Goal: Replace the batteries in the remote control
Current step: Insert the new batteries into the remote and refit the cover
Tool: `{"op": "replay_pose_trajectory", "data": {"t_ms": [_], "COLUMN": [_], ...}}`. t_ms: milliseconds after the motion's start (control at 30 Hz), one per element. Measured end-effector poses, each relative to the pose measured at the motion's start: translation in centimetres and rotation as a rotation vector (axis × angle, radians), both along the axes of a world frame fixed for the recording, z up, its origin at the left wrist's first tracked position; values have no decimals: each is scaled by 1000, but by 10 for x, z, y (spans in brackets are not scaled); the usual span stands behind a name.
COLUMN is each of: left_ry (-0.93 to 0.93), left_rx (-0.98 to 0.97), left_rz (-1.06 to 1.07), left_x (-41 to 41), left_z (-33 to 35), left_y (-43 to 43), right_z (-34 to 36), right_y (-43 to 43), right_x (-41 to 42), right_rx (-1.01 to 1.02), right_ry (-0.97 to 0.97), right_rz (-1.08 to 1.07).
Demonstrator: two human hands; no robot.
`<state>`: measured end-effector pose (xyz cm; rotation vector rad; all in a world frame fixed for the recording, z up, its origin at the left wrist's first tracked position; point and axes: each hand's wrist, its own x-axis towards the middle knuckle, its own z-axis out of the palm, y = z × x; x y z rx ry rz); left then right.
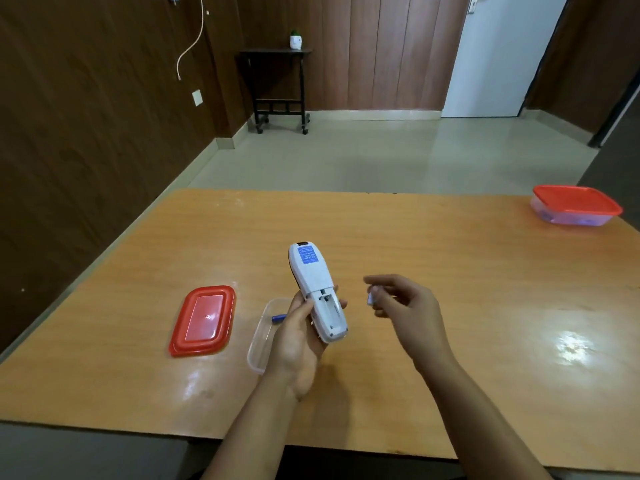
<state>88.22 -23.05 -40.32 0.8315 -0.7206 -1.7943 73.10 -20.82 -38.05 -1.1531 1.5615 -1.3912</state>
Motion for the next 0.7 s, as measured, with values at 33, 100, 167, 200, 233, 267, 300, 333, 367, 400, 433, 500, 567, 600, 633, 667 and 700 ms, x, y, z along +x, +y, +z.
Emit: {"op": "replay_pose_trajectory", "data": {"t_ms": [33, 100, 167, 200, 233, 267, 300, 333, 367, 400, 433, 500, 567, 600, 633, 667, 700], "left_ry": [29, 81, 110, 121, 128, 129, 122, 115, 110, 107, 105, 108, 109, 108, 105, 102, 99], "left_rx": [11, 34, 40, 47, 53, 56, 53, 49, 44, 38, 33, 32, 39, 43, 47, 48, 47], "left_rz": [-8, -34, -56, -67, -78, -95, -113, -128, -134, -135, -135, -138, -132, -125, -117, -110, -108], "left_x": [1, 2, 2, 2, 3, 3, 5, 6, 7, 8, 8, 9, 10, 10, 10, 10, 10], "left_z": [-1, -2, -2, -1, -1, 1, 2, 3, 3, 5, 5, 7, 7, 7, 6, 5, 5], "left_y": [0, 1, 1, 2, 2, 2, 2, 3, 3, 3, 3, 4, 5, 5, 5, 5, 5], "right_z": [2, 5, 4, 4, 3, 2, 0, -1, -2, -1, -1, -2, -4, -5, -7, -8, -10], "right_y": [0, 2, 4, 5, 7, 8, 8, 9, 10, 10, 10, 9, 8, 8, 8, 8, 7], "right_x": [-2, 0, 8, 13, 18, 23, 26, 29, 31, 32, 33, 34, 34, 34, 34, 34, 34], "right_rx": [-20, -54, -81, -100, -120, -139, -156, -169, -180, -192, -210, -240, -237, -230, -228, -240, -264], "right_ry": [-71, -169, -176, -169, -147, -105, -50, 12, 79, 144, 201, 277, 342, 390, 453, 520, 582], "right_rz": [-2, 37, 85, 104, 118, 125, 125, 121, 113, 100, 86, 72, 73, 81, 89, 91, 88]}}
